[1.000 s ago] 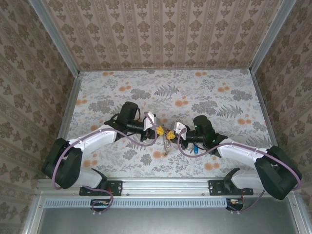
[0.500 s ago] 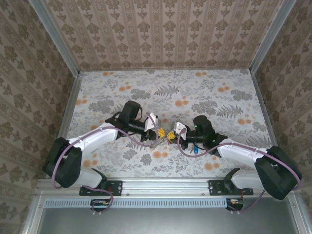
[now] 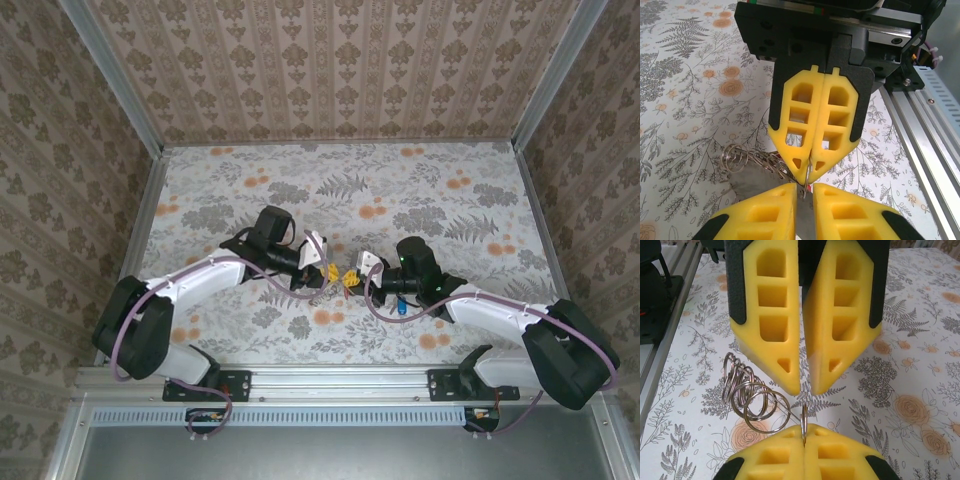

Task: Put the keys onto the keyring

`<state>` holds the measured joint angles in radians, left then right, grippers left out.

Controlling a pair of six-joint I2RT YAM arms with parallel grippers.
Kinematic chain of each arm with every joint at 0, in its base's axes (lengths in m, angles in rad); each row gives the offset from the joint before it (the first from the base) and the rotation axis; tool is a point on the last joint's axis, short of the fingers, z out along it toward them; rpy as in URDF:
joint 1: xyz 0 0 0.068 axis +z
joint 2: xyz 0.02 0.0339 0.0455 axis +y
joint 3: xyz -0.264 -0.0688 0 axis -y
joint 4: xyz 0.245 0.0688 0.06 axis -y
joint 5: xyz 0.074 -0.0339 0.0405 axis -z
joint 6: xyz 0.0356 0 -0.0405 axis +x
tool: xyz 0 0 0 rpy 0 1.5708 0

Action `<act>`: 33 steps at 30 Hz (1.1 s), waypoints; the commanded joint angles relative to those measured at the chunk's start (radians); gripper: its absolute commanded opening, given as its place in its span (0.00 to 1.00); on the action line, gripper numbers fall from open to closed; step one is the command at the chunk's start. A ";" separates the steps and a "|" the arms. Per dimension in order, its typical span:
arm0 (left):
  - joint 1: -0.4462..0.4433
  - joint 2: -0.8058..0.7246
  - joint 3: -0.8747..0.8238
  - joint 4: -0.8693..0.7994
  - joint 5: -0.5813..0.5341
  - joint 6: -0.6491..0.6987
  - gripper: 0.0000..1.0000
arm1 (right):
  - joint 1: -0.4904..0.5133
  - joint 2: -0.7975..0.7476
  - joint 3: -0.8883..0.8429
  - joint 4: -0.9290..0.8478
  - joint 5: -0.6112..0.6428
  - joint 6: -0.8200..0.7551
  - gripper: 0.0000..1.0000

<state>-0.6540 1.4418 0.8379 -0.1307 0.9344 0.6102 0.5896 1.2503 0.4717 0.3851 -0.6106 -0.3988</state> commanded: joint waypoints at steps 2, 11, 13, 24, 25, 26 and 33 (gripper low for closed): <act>-0.006 0.031 0.044 -0.052 0.018 0.060 0.16 | -0.010 -0.013 0.012 0.011 -0.027 -0.010 0.00; -0.009 0.087 0.093 -0.121 0.058 0.096 0.16 | -0.028 -0.009 0.010 0.038 -0.037 0.028 0.00; -0.011 0.095 0.095 -0.119 0.058 0.097 0.16 | -0.030 -0.014 0.010 0.038 -0.043 0.029 0.00; -0.034 0.124 0.123 -0.094 0.062 0.090 0.10 | -0.034 -0.020 -0.001 0.054 -0.051 0.046 0.00; -0.036 0.124 0.125 -0.097 0.059 0.091 0.09 | -0.034 -0.021 0.000 0.054 -0.052 0.048 0.00; -0.037 0.125 0.124 -0.099 0.055 0.091 0.08 | -0.036 -0.023 -0.001 0.055 -0.052 0.050 0.00; -0.049 0.098 0.093 -0.053 0.026 0.067 0.00 | -0.037 -0.032 0.000 0.042 -0.026 0.070 0.02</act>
<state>-0.6750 1.5574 0.9367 -0.2092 0.9405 0.6815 0.5556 1.2472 0.4690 0.3912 -0.6361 -0.3439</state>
